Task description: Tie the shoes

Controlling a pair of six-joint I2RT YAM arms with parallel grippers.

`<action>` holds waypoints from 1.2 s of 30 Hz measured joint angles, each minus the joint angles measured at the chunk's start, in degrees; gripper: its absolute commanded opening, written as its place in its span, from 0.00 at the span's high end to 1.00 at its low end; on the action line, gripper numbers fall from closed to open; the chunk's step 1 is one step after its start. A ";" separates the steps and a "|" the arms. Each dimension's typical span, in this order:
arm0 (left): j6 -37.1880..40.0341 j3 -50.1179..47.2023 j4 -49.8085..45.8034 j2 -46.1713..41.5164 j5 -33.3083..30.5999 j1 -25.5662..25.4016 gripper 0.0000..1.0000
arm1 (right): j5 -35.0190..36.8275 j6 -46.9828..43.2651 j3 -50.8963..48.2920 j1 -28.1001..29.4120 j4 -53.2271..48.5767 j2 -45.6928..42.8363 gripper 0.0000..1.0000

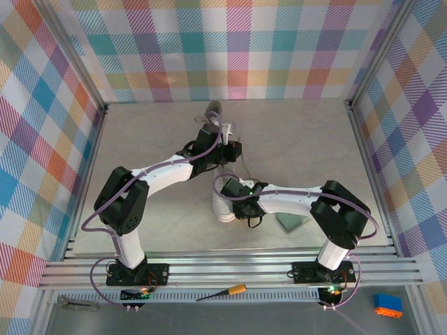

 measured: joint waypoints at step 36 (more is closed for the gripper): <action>4.20 -3.52 -6.97 -28.48 -10.03 0.66 1.00 | 4.11 -6.29 -13.18 -21.99 -1.33 -38.99 1.00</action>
